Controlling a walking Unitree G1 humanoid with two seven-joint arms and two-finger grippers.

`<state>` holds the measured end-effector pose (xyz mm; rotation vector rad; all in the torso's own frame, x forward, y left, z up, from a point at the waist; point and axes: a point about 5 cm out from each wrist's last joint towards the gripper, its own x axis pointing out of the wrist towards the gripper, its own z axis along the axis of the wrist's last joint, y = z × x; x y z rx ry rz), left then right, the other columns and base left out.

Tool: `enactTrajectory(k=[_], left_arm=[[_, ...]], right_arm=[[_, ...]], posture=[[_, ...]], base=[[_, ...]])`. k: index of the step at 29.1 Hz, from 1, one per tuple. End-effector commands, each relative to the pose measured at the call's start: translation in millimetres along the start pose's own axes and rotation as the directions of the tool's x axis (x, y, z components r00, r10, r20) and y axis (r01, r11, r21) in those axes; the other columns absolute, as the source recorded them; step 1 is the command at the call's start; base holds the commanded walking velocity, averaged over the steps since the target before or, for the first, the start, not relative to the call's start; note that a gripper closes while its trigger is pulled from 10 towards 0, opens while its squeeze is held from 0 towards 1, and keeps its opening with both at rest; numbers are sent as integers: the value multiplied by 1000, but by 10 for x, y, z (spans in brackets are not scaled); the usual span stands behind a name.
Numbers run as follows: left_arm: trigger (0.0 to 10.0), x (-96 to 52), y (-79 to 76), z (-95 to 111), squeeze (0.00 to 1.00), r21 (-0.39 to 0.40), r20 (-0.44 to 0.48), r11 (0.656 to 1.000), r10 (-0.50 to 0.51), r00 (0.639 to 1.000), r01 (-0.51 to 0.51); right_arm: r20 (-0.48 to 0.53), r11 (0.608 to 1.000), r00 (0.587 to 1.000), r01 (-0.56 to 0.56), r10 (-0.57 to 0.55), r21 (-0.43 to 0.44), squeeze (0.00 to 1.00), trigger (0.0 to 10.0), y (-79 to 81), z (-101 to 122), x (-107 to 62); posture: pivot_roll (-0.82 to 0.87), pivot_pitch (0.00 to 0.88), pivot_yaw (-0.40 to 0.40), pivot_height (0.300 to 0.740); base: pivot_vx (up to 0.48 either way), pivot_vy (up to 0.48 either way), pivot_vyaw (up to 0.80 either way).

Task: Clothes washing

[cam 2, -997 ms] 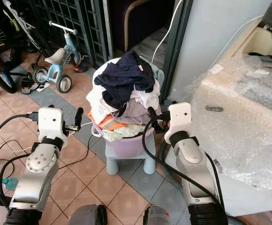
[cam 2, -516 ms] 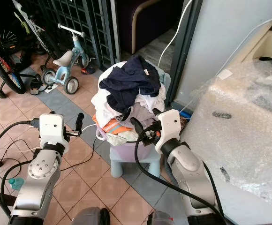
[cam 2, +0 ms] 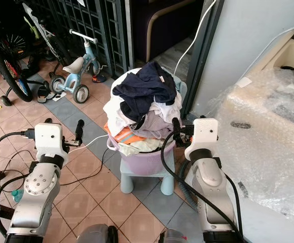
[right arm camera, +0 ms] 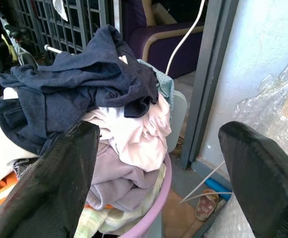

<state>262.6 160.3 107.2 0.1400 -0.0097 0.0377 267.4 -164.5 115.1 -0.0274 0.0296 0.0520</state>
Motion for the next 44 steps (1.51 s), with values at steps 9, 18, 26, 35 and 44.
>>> enactTrajectory(k=[9, 18, 26, 35, 44], left_arm=[[10000, 45, -92, 23, 0, -22, 15, 999, -31, 999, 31], [10000, 89, -149, 85, 0, -25, 42, 999, -44, 998, 45], [10000, 78, -155, 61, 0, -36, 27, 999, -40, 999, 41], [10000, 89, -166, 76, 0, -68, 29, 996, -61, 998, 62], [10000, 61, -183, 59, 0, -77, 23, 994, -79, 997, 81]], right_arm=[[81, 993, 990, -112, 114, -25, 0, 10000, 190, 187, 130], [93, 974, 971, -212, 219, -82, 0, 10000, 285, 238, 208], [110, 974, 971, -203, 214, -102, 0, 10000, 306, 262, 257], [115, 975, 972, -193, 205, -109, 0, 10000, 328, 257, 270], [115, 977, 977, -161, 177, -136, 0, 10000, 310, 246, 296]], posture=[[15, 0, 21, 740], [33, 0, 1, 740], [39, 2, 3, 740], [38, 18, 2, 740], [41, 8, 3, 740]], base=[[127, 347, 0], [391, 207, 0], [59, 0, 0], [27, 0, 0], [283, 0, 0]])
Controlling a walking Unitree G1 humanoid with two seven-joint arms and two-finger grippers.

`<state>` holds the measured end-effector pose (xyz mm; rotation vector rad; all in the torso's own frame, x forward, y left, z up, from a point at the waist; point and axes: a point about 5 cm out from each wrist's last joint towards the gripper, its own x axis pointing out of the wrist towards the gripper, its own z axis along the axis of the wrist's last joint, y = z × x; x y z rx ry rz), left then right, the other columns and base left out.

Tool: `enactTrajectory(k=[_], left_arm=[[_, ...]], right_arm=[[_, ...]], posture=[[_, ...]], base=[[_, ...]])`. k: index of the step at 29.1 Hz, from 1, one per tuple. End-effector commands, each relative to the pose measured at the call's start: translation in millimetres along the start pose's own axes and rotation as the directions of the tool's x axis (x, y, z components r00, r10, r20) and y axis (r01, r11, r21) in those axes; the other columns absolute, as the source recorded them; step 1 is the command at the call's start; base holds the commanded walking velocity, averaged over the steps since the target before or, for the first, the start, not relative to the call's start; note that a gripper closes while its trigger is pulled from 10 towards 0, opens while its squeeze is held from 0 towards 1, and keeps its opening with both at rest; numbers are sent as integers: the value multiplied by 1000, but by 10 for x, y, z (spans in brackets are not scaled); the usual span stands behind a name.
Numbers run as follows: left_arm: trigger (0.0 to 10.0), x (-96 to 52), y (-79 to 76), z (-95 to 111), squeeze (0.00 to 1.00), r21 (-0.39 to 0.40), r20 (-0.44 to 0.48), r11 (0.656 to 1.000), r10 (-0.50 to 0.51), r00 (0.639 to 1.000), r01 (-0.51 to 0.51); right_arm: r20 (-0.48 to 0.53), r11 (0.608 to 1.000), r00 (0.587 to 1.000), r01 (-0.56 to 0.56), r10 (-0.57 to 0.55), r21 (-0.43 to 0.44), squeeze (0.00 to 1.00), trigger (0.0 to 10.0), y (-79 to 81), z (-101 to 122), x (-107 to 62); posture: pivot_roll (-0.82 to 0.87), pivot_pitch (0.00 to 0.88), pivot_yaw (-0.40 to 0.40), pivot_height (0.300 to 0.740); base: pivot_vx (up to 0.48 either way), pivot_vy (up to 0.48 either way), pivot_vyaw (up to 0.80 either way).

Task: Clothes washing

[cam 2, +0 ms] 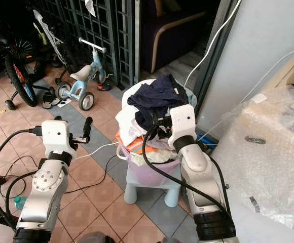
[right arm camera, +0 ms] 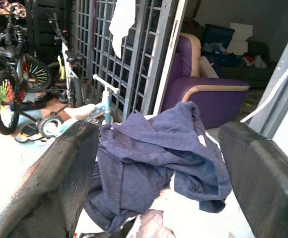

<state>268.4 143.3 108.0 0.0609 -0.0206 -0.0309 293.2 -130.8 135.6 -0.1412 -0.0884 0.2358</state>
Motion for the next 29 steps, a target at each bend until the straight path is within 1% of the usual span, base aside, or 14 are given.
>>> enactTrajectory(k=[1, 5, 10, 13, 18, 19, 20, 22, 23, 25, 29], left_arm=[[10000, 11, -15, 26, 0, 2, 5, 1000, -13, 1000, 13], [10000, 34, -14, 37, 0, 2, 8, 1000, -16, 1000, 16], [10000, 104, -10, 120, 0, 12, 28, 1000, -8, 1000, 8], [10000, 97, -20, 166, 0, 8, 38, 1000, -5, 999, 4], [10000, 34, -65, 28, 0, 0, -15, 1000, 7, 1000, -7], [10000, 34, -82, 21, 0, -10, -20, 1000, -3, 1000, 3], [10000, 34, -88, 16, 0, -13, -23, 1000, -6, 1000, 6], [10000, 34, -88, 7, 0, -12, -28, 1000, -4, 1000, 4], [10000, 32, -94, 7, 0, -33, -18, 999, -22, 1000, 22], [10000, 42, -94, 16, 0, -38, -13, 999, -30, 999, 29], [10000, 62, -67, 32, 0, -39, -11, 999, -24, 1000, 23]], right_arm=[[8, 1000, 1000, 10, -10, -10, 0, 10000, -15, 20, 29], [16, 1000, 1000, 7, -7, -13, 0, 10000, -3, 46, 62], [42, 1000, 999, 1, 0, -22, 0, 10000, -1, 125, 139], [56, 999, 998, -22, 24, -34, 0, 10000, 49, 170, 159], [51, 997, 998, -45, 48, -55, 0, 10000, 115, 153, 129], [43, 996, 998, -43, 46, -75, 0, 10000, 122, 138, 125], [40, 995, 998, -37, 41, -92, 0, 10000, 120, 126, 121], [37, 995, 999, -31, 35, -97, 0, 10000, 115, 114, 119], [24, 994, 1000, 0, 3, -106, 0, 10000, 76, 75, 118], [-3, 994, 999, 35, -36, -99, 0, 10000, 15, 8, 116], [-28, 993, 998, 62, -65, -100, 0, 10000, -54, -48, 90]], posture=[[41, 8, 3, 740], [43, 10, 2, 740], [56, 47, 1, 740], [66, 66, 6, 740], [54, 47, -13, 740], [52, 41, -12, 740], [53, 35, -11, 740], [56, 19, -13, 740], [58, 13, -19, 740], [61, 9, -19, 740], [57, 22, -19, 740]], base=[[315, 0, 0], [325, 0, 0], [344, 0, 0], [170, 0, 0], [0, 0, 0], [0, 0, 0], [0, 0, 0], [0, 0, 0], [0, 0, 0], [328, 0, 0], [351, 0, 0]])
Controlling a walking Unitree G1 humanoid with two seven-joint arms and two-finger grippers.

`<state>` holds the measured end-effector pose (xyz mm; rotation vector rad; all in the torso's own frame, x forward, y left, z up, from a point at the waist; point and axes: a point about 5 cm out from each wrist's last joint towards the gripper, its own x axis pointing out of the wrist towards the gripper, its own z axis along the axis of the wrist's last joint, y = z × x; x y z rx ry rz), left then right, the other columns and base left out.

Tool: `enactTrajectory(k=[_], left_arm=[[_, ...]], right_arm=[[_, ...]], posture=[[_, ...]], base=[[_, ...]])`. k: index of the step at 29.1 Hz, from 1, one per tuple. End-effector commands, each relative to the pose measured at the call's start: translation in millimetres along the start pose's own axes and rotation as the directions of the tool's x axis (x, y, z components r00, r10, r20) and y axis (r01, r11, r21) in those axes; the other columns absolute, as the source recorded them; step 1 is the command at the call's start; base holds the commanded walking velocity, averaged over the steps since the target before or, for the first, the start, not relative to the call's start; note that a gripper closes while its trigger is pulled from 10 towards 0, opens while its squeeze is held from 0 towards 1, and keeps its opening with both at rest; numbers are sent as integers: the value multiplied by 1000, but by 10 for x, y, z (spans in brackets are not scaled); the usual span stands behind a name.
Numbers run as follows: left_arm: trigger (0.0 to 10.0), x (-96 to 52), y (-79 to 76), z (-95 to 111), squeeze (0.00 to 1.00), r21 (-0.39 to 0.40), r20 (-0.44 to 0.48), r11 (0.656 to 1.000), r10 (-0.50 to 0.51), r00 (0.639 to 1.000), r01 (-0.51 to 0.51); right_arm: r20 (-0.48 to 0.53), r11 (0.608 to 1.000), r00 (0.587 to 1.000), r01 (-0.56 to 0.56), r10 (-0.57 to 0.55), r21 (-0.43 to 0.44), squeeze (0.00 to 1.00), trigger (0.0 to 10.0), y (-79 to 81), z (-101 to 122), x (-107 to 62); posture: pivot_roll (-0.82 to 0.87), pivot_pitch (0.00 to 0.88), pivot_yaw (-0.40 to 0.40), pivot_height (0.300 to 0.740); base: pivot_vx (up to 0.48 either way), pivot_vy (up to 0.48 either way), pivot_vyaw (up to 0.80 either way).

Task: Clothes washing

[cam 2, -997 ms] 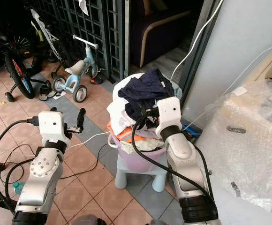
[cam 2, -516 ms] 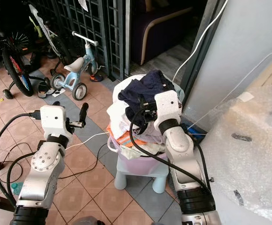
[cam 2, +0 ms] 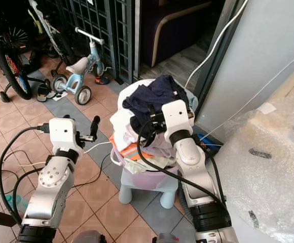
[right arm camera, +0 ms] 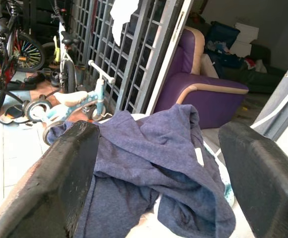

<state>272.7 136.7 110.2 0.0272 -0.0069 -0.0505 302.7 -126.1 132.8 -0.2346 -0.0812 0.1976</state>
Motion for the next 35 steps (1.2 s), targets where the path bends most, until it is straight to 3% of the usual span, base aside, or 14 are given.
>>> enactTrajectory(k=[1, 9, 14, 20, 26, 31, 33, 35], left_arm=[[10000, 18, 2, 11, 0, -5, 2, 1000, -2, 1000, 2], [10000, 10, 46, 9, 0, -6, -1, 1000, 5, 1000, -5], [10000, 70, 44, 54, 0, -4, 11, 1000, 6, 1000, -6], [10000, 94, 26, 121, 0, -12, 33, 1000, -2, 999, 2], [10000, 59, 13, 64, 0, -7, -7, 1000, 12, 1000, -12], [10000, -11, 118, -11, 0, -12, -53, 997, 78, 996, -78], [10000, -124, 204, -62, 0, 19, -72, 996, 84, 994, -83], [10000, -147, 221, -67, 0, 19, -69, 997, 81, 994, -80]], right_arm=[[-18, 999, 999, 37, -37, -2, 0, 10000, -91, -34, -13], [-25, 999, 999, 40, -40, 7, 0, 10000, -54, -42, -17], [-36, 1000, 999, -9, 9, -4, 0, 10000, 65, -27, 23], [-64, 999, 997, 37, -38, -16, 0, 10000, 10, -54, 38], [-117, 996, 989, 93, -93, -4, 0, 10000, -47, -155, -2], [-133, 994, 987, 94, -86, 53, 0, 10000, -62, -211, -62], [-151, 967, 984, 123, -91, 222, 0, 10000, -105, -268, -185], [-151, 957, 983, 139, -102, 256, 0, 10000, -123, -280, -229]], posture=[[56, 26, -17, 740], [50, 40, -1, 740], [37, 69, 9, 740], [23, 77, 17, 740], [32, 77, 15, 740], [38, 75, 13, 740], [46, 65, 42, 740], [42, 62, 53, 740]], base=[[352, 0, 0], [349, 0, 0], [310, 0, 0], [316, 0, 0], [0, 0, -140], [0, 0, 0], [0, 0, 0], [0, 0, 0]])
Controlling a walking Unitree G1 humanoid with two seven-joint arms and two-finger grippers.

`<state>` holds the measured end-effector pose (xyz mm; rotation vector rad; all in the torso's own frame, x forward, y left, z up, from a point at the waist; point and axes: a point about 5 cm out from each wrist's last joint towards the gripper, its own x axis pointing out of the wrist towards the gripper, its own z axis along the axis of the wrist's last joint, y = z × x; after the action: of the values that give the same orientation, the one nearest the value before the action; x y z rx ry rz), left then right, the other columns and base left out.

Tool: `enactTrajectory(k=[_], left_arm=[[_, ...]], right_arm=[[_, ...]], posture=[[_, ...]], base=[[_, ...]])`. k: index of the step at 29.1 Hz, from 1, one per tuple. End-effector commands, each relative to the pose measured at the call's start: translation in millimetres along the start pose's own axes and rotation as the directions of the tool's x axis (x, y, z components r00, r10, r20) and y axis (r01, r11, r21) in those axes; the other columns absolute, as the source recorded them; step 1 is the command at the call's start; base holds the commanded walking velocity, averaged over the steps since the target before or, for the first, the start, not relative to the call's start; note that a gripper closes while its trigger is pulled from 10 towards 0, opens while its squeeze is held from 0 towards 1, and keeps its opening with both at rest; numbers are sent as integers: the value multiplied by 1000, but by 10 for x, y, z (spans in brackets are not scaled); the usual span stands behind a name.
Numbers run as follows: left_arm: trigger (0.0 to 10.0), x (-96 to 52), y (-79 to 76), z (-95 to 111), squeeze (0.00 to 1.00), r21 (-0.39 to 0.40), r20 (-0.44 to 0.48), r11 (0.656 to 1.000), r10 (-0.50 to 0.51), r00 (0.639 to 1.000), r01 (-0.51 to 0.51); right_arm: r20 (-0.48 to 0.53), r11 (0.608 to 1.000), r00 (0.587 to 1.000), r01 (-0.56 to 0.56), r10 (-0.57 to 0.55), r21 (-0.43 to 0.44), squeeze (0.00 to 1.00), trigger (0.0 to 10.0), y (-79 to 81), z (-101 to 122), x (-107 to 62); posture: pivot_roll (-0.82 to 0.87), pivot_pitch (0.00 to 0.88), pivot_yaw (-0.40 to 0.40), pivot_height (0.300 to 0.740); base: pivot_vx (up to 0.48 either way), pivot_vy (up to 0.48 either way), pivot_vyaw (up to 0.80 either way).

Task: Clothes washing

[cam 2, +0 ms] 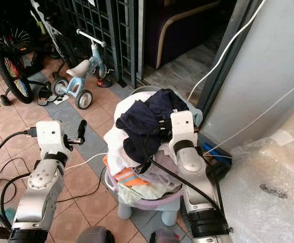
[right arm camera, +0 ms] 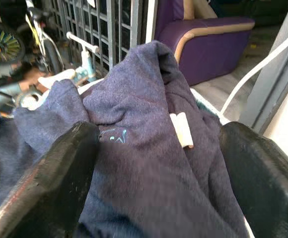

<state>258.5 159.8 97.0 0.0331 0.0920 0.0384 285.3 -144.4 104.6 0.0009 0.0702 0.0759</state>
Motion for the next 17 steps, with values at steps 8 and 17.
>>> enactTrajectory(k=[8, 17], left_arm=[[10000, 88, -65, 91, 0, -9, 24, 999, -39, 999, 39], [10000, 88, -79, 99, 0, -41, 16, 998, -48, 999, 48]], right_arm=[[2, 989, 993, 116, -116, 92, 0, 10000, -187, -51, -102], [-4, 995, 998, 63, -63, 80, 0, 10000, -138, -24, -51]], posture=[[23, 35, 78, 740], [33, 61, 47, 740]], base=[[0, 0, 0], [0, 0, 0]])
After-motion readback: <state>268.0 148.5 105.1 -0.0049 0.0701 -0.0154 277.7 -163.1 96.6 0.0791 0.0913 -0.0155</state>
